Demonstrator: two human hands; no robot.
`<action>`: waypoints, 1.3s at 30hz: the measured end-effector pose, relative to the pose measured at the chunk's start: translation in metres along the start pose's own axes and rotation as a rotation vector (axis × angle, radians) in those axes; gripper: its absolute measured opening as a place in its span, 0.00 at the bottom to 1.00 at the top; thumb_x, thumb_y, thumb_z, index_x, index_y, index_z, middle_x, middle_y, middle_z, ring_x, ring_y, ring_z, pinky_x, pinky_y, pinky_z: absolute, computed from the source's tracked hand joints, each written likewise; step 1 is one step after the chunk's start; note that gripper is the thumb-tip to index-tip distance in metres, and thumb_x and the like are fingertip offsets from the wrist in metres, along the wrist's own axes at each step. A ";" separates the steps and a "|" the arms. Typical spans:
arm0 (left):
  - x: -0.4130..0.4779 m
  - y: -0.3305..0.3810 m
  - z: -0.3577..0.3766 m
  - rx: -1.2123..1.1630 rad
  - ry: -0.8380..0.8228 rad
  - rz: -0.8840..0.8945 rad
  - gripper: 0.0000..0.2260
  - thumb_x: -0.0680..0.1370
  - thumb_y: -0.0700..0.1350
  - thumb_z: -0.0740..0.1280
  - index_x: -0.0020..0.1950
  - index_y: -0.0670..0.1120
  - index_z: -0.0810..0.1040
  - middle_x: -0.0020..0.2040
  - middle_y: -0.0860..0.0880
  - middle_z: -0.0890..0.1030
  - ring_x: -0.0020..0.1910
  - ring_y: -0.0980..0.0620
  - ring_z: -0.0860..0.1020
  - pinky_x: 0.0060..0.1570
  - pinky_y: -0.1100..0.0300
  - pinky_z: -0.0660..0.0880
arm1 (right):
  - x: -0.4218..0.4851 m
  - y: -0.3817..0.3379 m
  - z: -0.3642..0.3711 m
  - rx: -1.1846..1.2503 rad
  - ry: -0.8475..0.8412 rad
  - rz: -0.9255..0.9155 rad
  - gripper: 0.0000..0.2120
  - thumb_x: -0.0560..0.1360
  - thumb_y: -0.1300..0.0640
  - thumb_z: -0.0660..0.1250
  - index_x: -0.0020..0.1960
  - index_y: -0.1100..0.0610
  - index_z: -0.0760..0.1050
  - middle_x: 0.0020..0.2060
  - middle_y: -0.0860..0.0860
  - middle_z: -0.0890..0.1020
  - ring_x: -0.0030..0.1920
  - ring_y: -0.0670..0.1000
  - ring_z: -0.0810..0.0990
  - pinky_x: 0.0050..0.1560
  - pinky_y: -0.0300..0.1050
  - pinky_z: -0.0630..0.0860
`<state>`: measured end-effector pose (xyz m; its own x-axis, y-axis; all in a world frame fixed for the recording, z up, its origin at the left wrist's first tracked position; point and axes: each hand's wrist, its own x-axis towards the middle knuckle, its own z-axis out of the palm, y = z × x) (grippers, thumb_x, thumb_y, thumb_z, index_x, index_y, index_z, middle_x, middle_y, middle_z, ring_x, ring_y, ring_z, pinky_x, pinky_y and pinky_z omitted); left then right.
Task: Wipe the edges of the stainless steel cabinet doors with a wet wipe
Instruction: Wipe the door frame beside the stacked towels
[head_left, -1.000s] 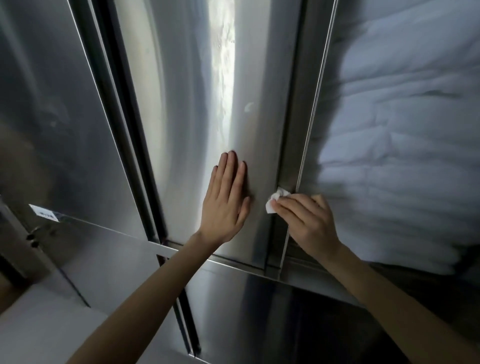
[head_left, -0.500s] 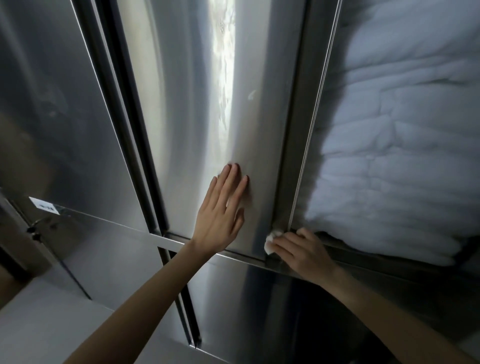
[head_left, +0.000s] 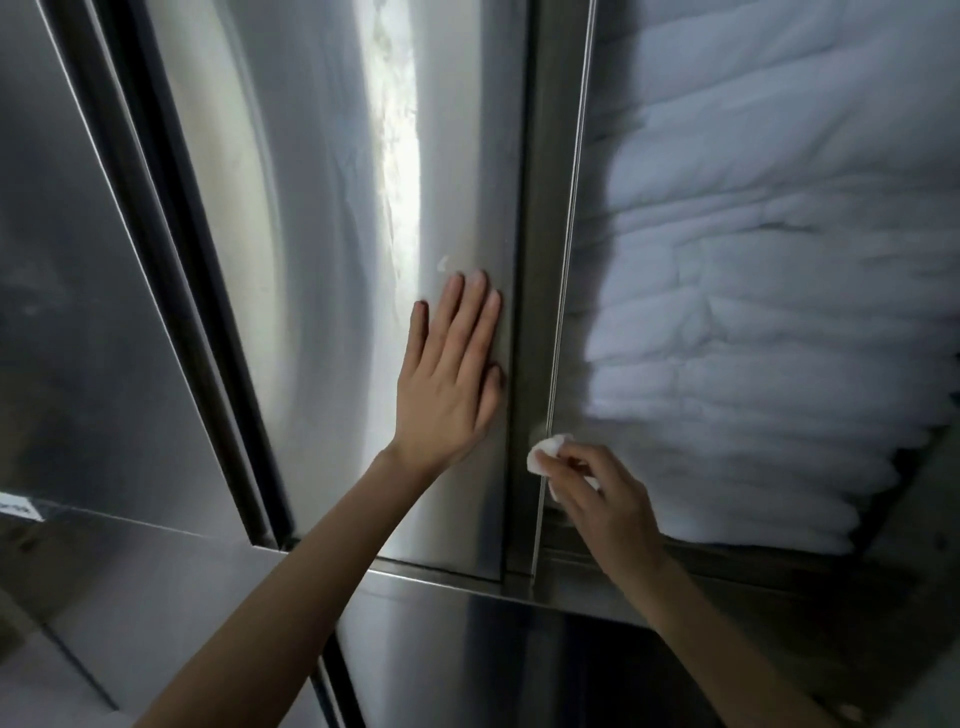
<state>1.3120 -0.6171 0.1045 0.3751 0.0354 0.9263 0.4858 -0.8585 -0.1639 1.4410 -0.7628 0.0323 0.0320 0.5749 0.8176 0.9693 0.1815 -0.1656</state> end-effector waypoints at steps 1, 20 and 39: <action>-0.001 -0.001 0.003 0.011 0.012 0.008 0.25 0.80 0.44 0.56 0.76 0.38 0.59 0.76 0.41 0.58 0.78 0.45 0.53 0.76 0.46 0.47 | 0.015 0.000 -0.004 -0.094 0.094 -0.093 0.11 0.76 0.58 0.65 0.52 0.60 0.82 0.47 0.56 0.83 0.49 0.51 0.81 0.52 0.39 0.79; 0.000 0.003 -0.005 -0.070 -0.007 0.018 0.24 0.80 0.41 0.55 0.75 0.36 0.61 0.76 0.37 0.62 0.76 0.38 0.57 0.76 0.44 0.48 | -0.019 -0.017 0.044 0.159 0.378 0.376 0.07 0.70 0.64 0.73 0.45 0.62 0.76 0.42 0.54 0.80 0.42 0.48 0.78 0.46 0.28 0.72; -0.067 0.003 0.009 -0.083 -0.083 0.043 0.28 0.78 0.40 0.61 0.77 0.38 0.56 0.78 0.43 0.52 0.79 0.42 0.50 0.77 0.45 0.49 | -0.111 -0.023 0.079 0.196 0.139 0.479 0.10 0.61 0.75 0.76 0.38 0.65 0.79 0.44 0.58 0.81 0.45 0.50 0.81 0.44 0.39 0.80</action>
<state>1.2954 -0.6179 0.0384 0.4597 0.0370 0.8873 0.4026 -0.8993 -0.1710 1.3960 -0.7673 -0.0983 0.5050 0.5211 0.6881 0.7748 0.0777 -0.6274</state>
